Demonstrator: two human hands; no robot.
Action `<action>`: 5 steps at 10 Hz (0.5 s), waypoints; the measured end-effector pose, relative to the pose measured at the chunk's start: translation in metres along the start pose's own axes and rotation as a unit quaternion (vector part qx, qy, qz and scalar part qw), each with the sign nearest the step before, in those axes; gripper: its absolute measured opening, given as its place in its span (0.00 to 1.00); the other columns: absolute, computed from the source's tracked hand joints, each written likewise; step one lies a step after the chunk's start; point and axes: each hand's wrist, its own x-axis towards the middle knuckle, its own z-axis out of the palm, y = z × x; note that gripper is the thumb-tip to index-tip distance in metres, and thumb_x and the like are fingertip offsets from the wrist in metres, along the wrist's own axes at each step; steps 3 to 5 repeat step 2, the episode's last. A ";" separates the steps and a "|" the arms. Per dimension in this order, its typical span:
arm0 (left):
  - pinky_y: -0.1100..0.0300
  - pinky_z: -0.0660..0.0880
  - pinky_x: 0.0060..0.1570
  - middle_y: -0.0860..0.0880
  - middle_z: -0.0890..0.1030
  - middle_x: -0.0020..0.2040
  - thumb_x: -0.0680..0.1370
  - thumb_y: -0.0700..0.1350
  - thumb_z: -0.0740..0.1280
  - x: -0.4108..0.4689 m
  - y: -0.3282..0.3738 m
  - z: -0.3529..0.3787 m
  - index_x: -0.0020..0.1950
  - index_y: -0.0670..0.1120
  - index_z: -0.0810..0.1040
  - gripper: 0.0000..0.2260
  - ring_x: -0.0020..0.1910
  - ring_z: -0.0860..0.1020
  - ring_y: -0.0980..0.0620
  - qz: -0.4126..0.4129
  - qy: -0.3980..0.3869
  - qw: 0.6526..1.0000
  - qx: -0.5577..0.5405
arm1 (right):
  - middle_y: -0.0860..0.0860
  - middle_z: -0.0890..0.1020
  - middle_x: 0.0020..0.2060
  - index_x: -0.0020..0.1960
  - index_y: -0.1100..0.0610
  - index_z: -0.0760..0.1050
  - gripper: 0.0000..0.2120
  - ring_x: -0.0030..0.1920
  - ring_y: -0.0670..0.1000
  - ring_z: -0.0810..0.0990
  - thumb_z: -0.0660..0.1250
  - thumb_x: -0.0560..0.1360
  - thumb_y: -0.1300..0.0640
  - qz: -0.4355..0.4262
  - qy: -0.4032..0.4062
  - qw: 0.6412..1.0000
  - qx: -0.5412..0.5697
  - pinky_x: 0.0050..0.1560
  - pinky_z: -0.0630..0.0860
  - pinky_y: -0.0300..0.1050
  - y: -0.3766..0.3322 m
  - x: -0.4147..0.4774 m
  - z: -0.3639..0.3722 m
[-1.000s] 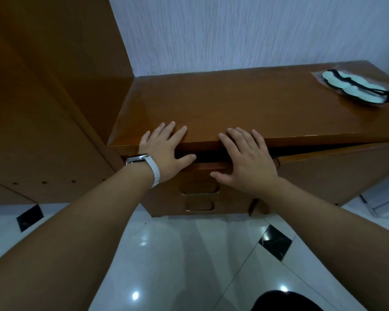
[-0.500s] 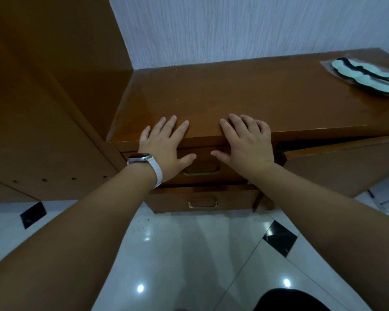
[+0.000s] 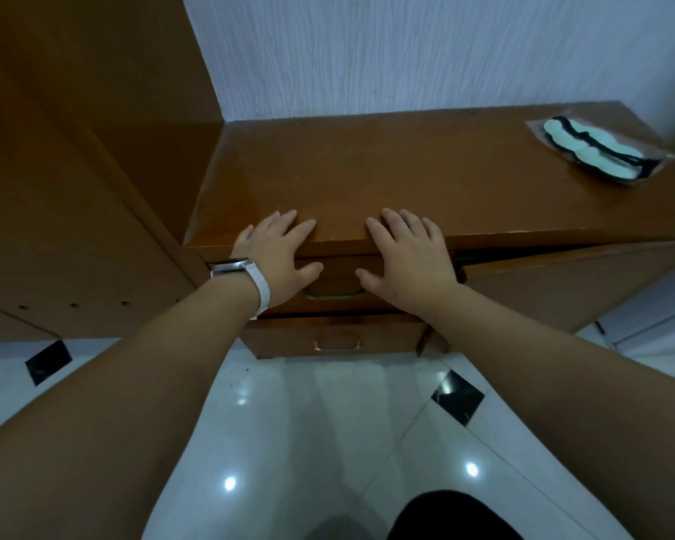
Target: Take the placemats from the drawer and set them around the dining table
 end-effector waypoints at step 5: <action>0.46 0.64 0.66 0.46 0.66 0.74 0.76 0.61 0.60 -0.069 0.005 -0.069 0.76 0.52 0.60 0.30 0.71 0.64 0.45 0.045 0.022 0.997 -0.058 | 0.54 0.71 0.71 0.72 0.52 0.68 0.29 0.70 0.57 0.68 0.65 0.75 0.43 -0.037 -0.054 0.995 0.081 0.67 0.66 0.58 -0.002 -0.032 -0.098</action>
